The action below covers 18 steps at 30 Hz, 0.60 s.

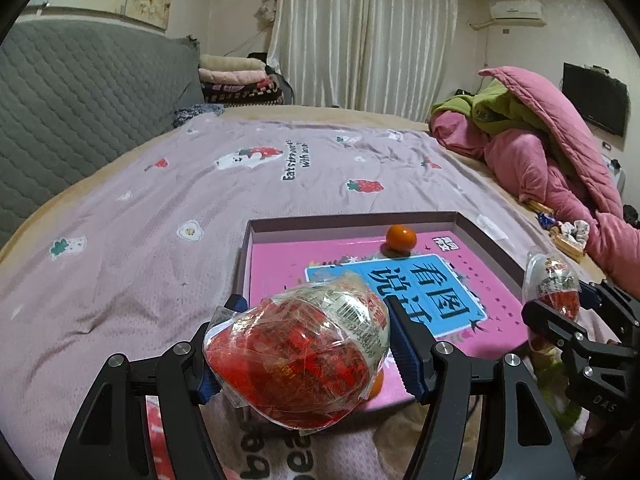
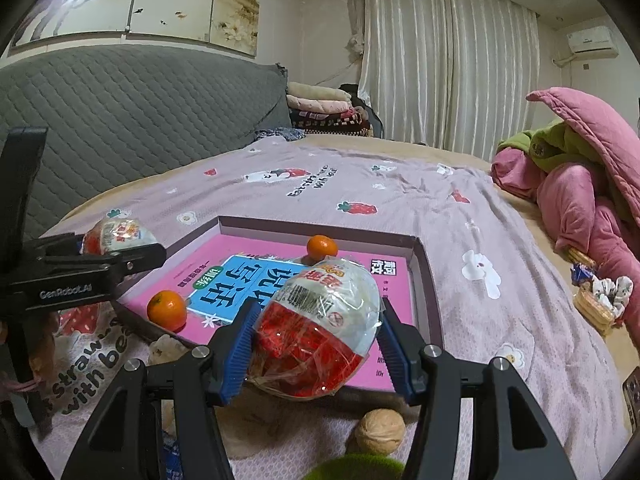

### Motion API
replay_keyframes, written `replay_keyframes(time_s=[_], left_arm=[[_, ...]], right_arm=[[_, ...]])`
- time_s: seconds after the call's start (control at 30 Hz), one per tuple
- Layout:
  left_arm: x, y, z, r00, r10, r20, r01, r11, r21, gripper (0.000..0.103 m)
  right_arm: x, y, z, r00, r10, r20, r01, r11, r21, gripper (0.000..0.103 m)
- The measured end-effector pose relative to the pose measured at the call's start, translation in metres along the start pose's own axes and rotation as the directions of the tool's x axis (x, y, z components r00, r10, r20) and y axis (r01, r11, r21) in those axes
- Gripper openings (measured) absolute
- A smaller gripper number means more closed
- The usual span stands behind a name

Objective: Organize objects
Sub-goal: 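Carry the egg container over the tray with the right gripper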

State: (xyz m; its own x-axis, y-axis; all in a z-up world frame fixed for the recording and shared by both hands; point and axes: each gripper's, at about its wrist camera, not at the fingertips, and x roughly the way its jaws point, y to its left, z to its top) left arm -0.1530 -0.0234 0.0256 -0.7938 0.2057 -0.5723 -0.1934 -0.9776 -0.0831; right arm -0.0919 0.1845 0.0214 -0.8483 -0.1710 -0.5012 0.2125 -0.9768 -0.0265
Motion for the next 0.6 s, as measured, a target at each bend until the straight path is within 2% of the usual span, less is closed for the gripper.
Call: replay_keyframes(time_s=[0.6], left_arm=[[0.027,0.011,0.014,0.999,-0.003,-0.041,0.002,1.0,-0.031,0.07]], right_arm=[[0.026,-0.004,0.013,1.0,-0.014,-0.008,0.014,1.0,-0.019,0.058]])
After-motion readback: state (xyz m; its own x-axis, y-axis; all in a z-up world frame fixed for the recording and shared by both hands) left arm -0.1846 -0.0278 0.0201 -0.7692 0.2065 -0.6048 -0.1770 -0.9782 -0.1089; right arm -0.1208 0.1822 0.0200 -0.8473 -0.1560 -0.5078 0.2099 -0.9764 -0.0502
